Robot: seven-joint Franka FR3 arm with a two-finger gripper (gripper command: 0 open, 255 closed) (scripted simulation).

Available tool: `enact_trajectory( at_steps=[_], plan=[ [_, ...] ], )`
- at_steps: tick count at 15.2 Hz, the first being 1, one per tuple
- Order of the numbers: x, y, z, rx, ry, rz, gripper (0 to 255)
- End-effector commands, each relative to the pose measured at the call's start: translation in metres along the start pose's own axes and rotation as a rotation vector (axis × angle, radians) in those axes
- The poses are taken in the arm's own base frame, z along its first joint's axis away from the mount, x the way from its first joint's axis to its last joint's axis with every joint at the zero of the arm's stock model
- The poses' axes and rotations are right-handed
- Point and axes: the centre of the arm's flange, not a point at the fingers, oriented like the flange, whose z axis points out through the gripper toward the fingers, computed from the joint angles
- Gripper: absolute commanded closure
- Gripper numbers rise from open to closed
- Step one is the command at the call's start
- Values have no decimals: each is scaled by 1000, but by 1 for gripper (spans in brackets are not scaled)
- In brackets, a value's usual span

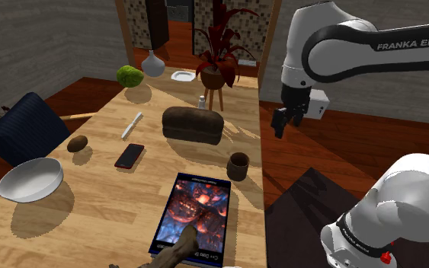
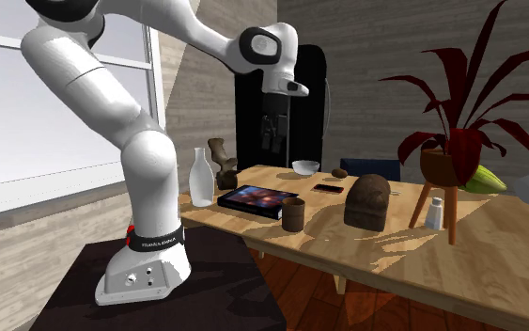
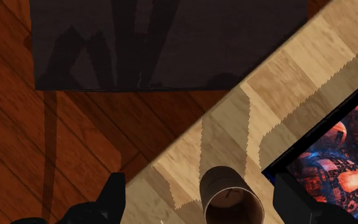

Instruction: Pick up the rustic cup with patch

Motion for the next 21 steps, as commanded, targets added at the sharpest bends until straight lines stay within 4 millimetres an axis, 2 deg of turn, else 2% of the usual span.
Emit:
enact_trajectory(
  at_steps=[1, 17, 21],
  plan=[
    [15, -13, 19, 3, 6, 5, 0],
    [131, -104, 164, 24, 38, 36, 0],
    [135, -106, 182, 24, 39, 37, 0]
  ],
)
